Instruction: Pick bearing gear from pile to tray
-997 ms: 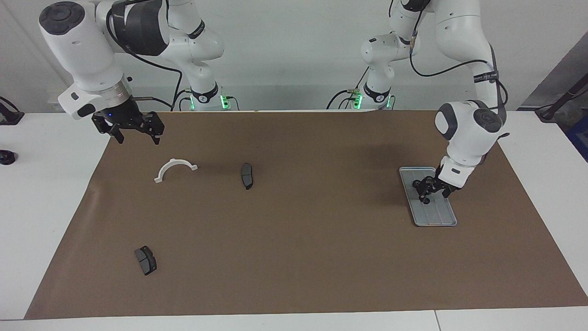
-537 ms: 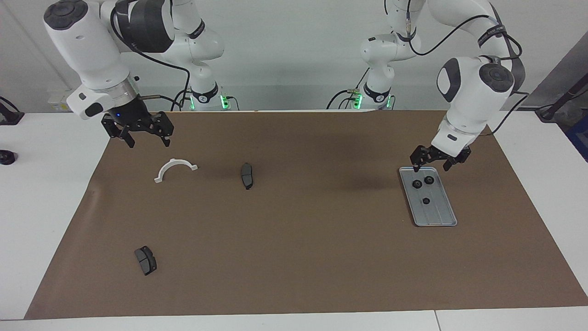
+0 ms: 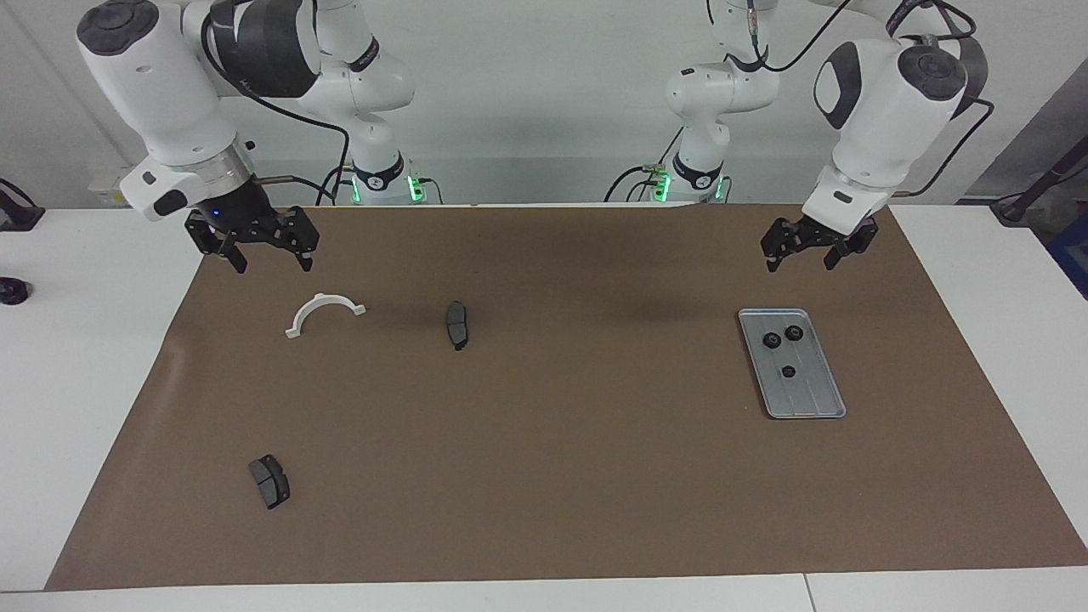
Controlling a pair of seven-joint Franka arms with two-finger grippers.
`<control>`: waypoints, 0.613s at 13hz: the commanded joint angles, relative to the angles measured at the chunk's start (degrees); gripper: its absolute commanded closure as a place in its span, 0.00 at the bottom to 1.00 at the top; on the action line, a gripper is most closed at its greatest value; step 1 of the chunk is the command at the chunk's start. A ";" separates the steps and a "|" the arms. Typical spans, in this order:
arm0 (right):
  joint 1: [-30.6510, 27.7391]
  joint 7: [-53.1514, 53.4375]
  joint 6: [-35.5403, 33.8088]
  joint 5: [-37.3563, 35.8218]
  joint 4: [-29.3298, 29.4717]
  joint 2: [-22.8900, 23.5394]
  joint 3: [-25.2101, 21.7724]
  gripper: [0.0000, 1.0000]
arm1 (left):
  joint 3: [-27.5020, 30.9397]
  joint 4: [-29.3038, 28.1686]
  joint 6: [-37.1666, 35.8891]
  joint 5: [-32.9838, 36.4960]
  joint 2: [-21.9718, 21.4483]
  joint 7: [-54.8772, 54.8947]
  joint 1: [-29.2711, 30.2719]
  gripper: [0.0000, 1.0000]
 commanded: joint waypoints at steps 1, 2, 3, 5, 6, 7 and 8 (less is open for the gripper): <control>-0.52 -1.15 0.41 1.15 -1.74 -1.59 0.11 0.00 | 0.09 5.83 -5.69 -1.18 0.04 0.63 0.81 0.00; -0.35 -1.15 0.32 1.15 -1.74 -1.59 0.11 0.00 | 0.00 7.59 -6.75 -1.35 0.30 0.63 0.81 0.00; -0.17 -1.15 0.32 1.15 -1.74 -1.59 0.11 0.00 | -0.08 9.09 -8.15 -2.31 0.48 0.54 0.72 0.00; -0.26 -1.15 0.32 1.15 -1.74 -1.59 0.11 0.00 | 3.49 9.98 -9.65 -2.76 0.30 0.63 -1.81 0.00; -0.26 -1.15 0.32 1.15 -1.74 -1.59 0.11 0.00 | 8.22 10.07 -9.84 -2.68 0.22 0.72 -6.79 0.00; -0.26 -1.15 0.32 1.15 -1.74 -1.59 0.11 0.00 | 10.53 10.59 -9.84 -2.68 0.30 0.98 -8.49 0.00; -0.26 -1.15 0.32 1.15 -1.74 -1.59 0.11 0.00 | 10.64 10.51 -9.66 -2.76 0.13 1.33 -8.51 0.00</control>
